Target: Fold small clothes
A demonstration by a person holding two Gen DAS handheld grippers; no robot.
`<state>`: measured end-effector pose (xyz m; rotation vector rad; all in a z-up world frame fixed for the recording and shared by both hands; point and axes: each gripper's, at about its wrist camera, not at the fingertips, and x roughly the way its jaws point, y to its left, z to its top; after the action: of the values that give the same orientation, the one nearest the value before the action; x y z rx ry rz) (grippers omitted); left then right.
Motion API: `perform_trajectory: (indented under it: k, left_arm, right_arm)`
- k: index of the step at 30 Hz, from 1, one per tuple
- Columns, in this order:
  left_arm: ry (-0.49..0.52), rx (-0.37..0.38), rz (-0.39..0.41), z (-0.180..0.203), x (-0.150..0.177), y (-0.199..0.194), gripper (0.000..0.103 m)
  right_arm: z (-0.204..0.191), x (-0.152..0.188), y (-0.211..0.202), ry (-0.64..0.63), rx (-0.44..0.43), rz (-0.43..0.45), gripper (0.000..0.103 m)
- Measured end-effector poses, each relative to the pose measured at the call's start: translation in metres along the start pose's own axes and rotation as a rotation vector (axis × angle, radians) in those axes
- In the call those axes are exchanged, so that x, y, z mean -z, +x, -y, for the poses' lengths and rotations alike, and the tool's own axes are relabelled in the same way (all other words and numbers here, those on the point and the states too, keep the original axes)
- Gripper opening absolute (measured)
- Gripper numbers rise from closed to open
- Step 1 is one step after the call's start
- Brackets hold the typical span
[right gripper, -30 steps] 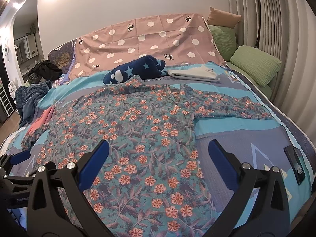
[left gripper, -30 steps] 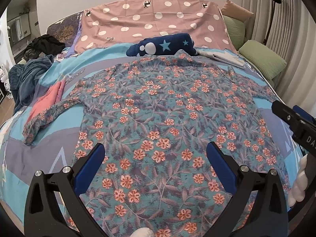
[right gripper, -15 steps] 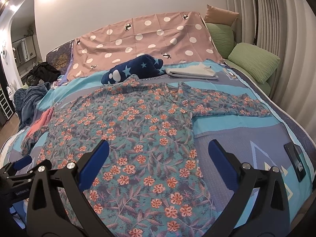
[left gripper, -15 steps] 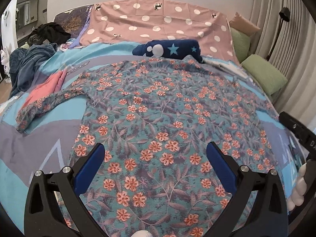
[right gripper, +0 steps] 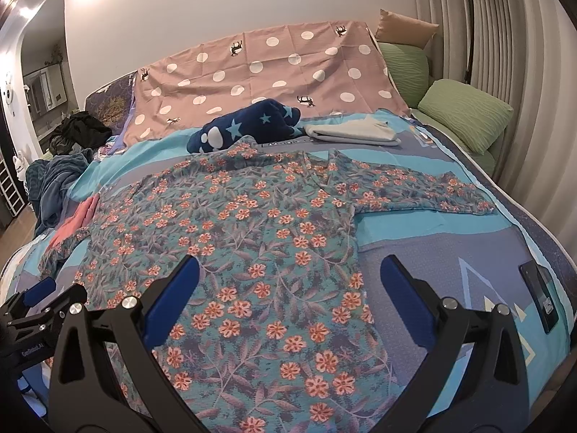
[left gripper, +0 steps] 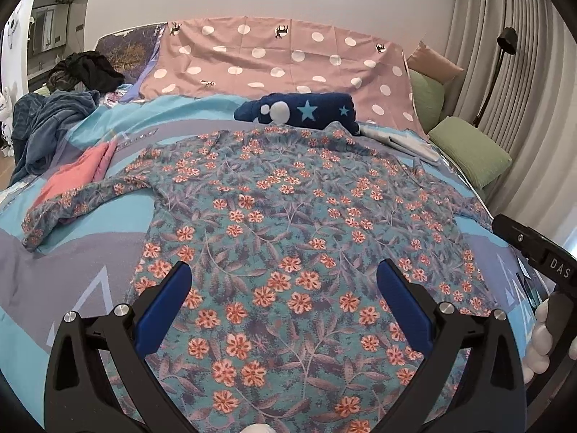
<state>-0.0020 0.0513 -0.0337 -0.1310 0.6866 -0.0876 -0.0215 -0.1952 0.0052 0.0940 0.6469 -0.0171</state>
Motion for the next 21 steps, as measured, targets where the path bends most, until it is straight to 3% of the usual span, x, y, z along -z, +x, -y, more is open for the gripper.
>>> perform_trajectory:
  k: [14, 18, 21]
  left_arm:
    - [-0.021, -0.003, -0.043, -0.012, 0.002, 0.004, 0.101]
    - [-0.036, 0.009, -0.069, -0.016, 0.004, 0.007, 0.091]
    - [-0.038, 0.005, -0.075, -0.017, 0.004, 0.008, 0.091]
  right_arm:
    - [-0.003, -0.005, -0.004, 0.009, 0.014, 0.014, 0.101]
    - [-0.003, -0.007, -0.004, 0.015, 0.012, 0.013, 0.101]
    - [-0.003, -0.006, -0.004, 0.009, 0.011, 0.012, 0.101]
